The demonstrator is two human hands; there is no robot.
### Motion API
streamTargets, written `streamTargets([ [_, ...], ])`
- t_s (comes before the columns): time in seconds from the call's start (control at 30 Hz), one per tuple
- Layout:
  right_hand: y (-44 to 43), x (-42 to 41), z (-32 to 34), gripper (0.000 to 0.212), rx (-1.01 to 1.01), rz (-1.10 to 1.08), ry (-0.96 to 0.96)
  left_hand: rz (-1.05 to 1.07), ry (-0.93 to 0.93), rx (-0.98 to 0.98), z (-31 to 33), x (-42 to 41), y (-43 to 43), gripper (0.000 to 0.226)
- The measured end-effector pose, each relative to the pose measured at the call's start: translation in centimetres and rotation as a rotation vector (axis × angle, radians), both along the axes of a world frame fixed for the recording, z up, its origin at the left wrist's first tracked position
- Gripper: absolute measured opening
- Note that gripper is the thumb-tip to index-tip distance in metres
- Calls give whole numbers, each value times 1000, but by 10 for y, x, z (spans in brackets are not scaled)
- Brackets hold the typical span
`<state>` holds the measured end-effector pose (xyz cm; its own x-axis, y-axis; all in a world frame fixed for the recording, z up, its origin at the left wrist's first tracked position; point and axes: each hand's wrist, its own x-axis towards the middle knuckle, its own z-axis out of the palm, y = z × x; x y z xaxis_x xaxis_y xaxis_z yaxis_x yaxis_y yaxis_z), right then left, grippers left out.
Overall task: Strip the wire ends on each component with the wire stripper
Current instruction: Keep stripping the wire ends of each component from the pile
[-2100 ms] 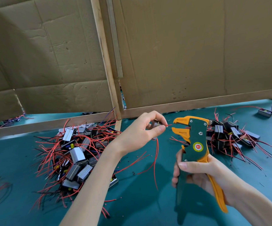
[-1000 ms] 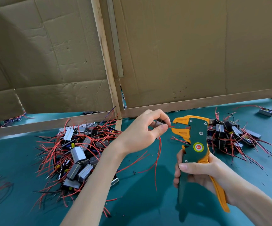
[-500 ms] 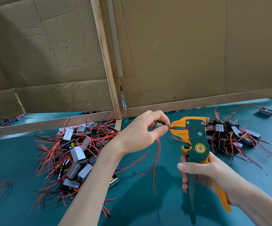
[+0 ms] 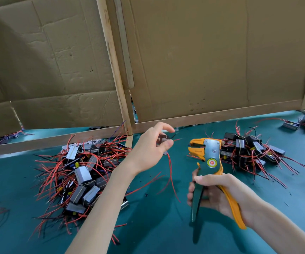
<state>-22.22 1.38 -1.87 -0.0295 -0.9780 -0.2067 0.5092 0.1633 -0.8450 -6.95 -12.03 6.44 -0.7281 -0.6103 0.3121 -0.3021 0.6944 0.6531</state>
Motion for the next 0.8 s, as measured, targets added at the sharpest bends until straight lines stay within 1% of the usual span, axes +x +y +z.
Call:
streamTargets([
  [0.07, -3, -4, -1, 19, 118, -30, -31, 66, 62, -52, 0, -4, 0, 31],
  [0.13, -4, -7, -3, 15, 224, -57, -51, 101, 183, -76, 4, -14, 4, 30],
  [0.2, -5, -8, -4, 17, 291, -76, -110, 106, 345, -13, 10, -33, 13, 25],
  [0.27, -5, -8, -3, 14, 303, -78, -171, 96, 474, 94, 13, -60, 23, 23],
  [0.33, -5, -10, -2, 17, 299, -80, -206, 96, 525, 176, 12, -91, 36, 21],
  [0.37, -5, -11, -2, 20, 301, -84, -210, 108, 514, 195, 10, -106, 42, 21],
  [0.4, -5, -12, -2, 24, 300, -87, -208, 105, 471, 227, 7, -119, 49, 26],
  [0.43, -5, -12, -2, 28, 297, -88, -202, 78, 390, 279, 5, -129, 55, 37],
  [0.5, -5, -13, -2, 30, 292, -85, -192, -14, 142, 377, -1, -137, 65, 69],
  [0.53, -5, -13, -3, 30, 295, -83, -190, -41, 31, 376, -3, -135, 66, 77],
  [0.57, -5, -13, -3, 28, 301, -83, -193, -57, -41, 333, -3, -128, 64, 77],
  [0.63, -6, -12, -3, 19, 308, -90, -209, -68, -122, 203, 1, -103, 54, 59],
  [0.67, -6, -12, -3, 15, 306, -91, -214, -68, -200, 149, 4, -86, 46, 48],
  [0.7, -6, -11, -3, 13, 303, -89, -213, -71, -326, 97, 8, -68, 37, 40],
  [0.73, -7, -11, -4, 13, 301, -87, -207, -74, -493, 43, 11, -48, 28, 35],
  [0.8, -8, -11, -5, 16, 295, -89, -184, -35, -831, -19, 14, -12, 9, 32],
])
